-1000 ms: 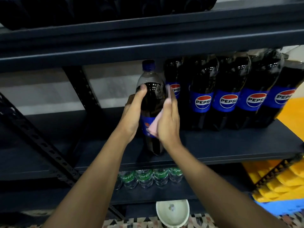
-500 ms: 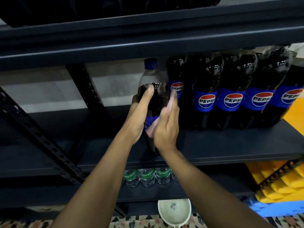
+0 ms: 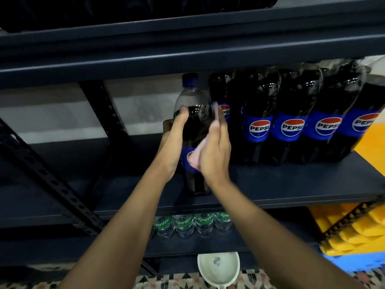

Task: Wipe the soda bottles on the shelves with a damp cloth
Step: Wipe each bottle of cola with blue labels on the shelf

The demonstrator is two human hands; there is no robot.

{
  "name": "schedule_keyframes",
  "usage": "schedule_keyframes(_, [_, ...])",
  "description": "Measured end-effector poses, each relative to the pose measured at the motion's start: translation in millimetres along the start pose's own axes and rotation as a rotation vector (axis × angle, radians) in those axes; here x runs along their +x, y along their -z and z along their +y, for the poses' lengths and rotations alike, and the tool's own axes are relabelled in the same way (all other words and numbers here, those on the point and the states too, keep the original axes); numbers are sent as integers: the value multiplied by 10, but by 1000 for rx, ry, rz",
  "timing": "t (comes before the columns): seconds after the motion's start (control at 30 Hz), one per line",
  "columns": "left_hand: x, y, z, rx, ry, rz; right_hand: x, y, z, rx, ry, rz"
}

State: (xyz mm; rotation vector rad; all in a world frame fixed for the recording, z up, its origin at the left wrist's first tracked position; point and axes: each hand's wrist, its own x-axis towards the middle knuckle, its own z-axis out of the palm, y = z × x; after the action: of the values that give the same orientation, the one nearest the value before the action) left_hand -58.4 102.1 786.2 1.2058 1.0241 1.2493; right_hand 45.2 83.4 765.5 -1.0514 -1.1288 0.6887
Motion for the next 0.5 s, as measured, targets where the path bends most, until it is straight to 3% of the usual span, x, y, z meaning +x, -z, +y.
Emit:
schedule_keyframes(0.17, [-33,-25,-10,0,14,-10,458,-7,-471,-31,-3,-114])
schedule_keyframes(0.33, [-39,-89,-59,36,-5,78,192,-55,-176,76,49,58])
schedule_keyframes(0.5, [-70,-84,-110,22,49,112,-284,-59,608,84,-339,149])
